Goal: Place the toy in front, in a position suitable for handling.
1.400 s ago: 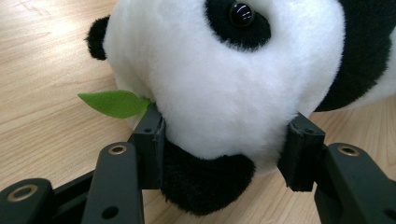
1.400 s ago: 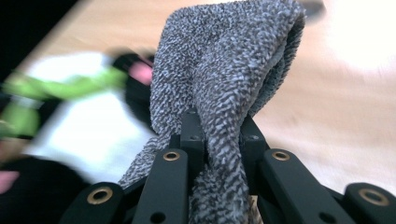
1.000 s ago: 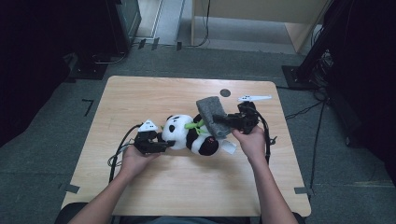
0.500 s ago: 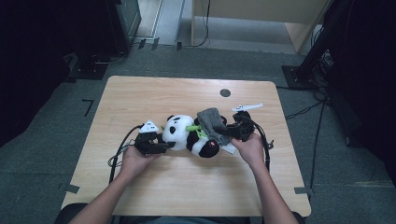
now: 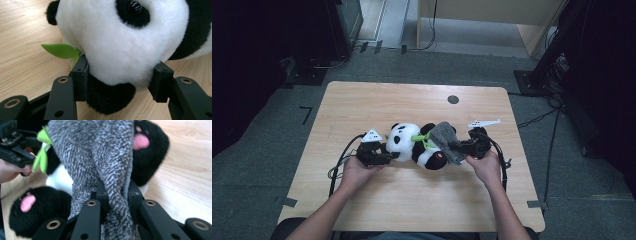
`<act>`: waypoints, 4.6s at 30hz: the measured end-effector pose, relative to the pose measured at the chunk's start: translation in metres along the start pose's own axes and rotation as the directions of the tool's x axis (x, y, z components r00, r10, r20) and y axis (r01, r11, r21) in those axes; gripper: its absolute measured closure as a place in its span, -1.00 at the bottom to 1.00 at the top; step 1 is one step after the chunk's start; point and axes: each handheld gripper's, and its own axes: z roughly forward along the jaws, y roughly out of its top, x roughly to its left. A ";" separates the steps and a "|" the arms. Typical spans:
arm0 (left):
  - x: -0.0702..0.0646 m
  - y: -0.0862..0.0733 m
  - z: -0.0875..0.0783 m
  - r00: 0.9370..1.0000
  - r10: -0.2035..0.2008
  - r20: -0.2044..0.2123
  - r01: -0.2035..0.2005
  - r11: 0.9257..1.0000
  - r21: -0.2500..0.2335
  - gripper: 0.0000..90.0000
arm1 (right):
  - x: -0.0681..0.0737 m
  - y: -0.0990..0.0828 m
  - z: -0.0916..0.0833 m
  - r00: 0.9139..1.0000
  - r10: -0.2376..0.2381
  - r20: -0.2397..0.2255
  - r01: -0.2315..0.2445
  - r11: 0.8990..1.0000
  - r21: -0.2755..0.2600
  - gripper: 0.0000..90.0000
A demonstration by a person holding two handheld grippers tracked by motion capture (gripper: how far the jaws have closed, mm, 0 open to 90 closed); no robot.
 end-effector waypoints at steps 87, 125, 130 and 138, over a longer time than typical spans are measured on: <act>-0.002 -0.002 0.006 1.000 -0.002 -0.010 0.002 1.000 -0.024 -0.28 | -0.017 0.003 -0.003 0.999 -0.046 -0.004 0.046 0.995 0.086 0.74; 0.000 -0.004 0.007 1.000 0.007 -0.018 -0.007 0.999 -0.042 -0.38 | 0.039 0.057 -0.035 0.982 -0.144 -0.125 0.144 0.989 -0.007 0.74; 0.000 -0.004 0.007 1.000 0.006 -0.018 -0.007 0.999 -0.043 -0.38 | 0.050 0.073 -0.017 0.974 -0.172 -0.148 0.177 0.984 0.025 0.74; -0.001 -0.003 0.006 1.000 0.021 -0.021 -0.022 0.999 -0.042 -0.39 | 0.069 0.088 0.028 0.968 -0.207 -0.143 0.231 0.955 0.184 0.74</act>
